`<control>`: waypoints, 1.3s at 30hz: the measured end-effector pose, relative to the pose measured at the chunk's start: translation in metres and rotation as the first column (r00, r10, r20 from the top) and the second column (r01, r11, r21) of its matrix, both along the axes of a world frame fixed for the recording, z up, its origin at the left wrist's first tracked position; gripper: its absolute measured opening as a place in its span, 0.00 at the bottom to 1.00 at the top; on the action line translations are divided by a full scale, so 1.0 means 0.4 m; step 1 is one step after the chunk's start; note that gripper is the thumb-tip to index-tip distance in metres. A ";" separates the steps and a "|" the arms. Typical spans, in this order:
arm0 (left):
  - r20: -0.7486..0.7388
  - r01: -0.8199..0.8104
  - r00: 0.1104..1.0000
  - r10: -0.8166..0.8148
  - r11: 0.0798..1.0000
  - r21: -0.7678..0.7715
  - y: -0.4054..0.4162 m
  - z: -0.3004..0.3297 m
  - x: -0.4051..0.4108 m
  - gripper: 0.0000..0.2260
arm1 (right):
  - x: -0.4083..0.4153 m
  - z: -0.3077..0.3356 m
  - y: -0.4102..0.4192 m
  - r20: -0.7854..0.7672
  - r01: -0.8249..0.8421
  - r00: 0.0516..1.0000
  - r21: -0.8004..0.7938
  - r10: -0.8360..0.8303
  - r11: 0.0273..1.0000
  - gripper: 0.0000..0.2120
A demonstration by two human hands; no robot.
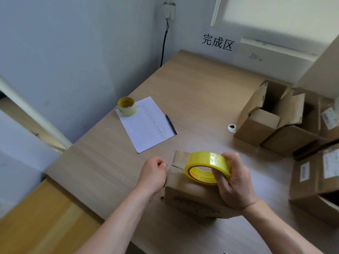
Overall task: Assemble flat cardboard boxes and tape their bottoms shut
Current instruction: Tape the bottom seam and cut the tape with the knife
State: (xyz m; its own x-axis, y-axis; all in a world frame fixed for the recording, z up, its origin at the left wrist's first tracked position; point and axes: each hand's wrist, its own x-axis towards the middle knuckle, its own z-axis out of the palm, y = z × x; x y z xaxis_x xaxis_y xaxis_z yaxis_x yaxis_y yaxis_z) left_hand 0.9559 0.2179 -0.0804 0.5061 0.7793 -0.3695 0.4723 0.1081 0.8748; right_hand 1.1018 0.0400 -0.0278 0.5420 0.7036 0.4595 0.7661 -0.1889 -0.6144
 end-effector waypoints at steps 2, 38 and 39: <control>-0.048 0.054 0.997 -0.052 0.998 0.029 -0.003 0.001 0.010 0.09 | -0.001 0.001 0.003 0.024 0.004 1.000 -0.010 -0.004 1.000 0.13; 0.230 -0.039 0.971 0.065 0.993 -0.114 -0.002 -0.093 0.102 0.13 | -0.010 -0.013 0.092 0.028 0.107 0.994 -0.402 -0.104 0.910 0.14; 0.237 -0.026 0.970 0.050 0.994 -0.104 -0.004 -0.091 0.106 0.13 | -0.004 -0.007 0.083 -0.004 0.116 0.992 -0.409 -0.129 0.905 0.15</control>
State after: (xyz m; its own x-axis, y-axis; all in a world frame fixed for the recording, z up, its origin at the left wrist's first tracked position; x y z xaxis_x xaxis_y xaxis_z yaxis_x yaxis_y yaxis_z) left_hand 0.9985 0.2163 -0.1168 0.5598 0.7652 -0.3179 0.2441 0.2143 0.9458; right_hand 1.1001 0.0731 -0.0304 0.6447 0.7535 0.1291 0.7033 -0.5185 -0.4863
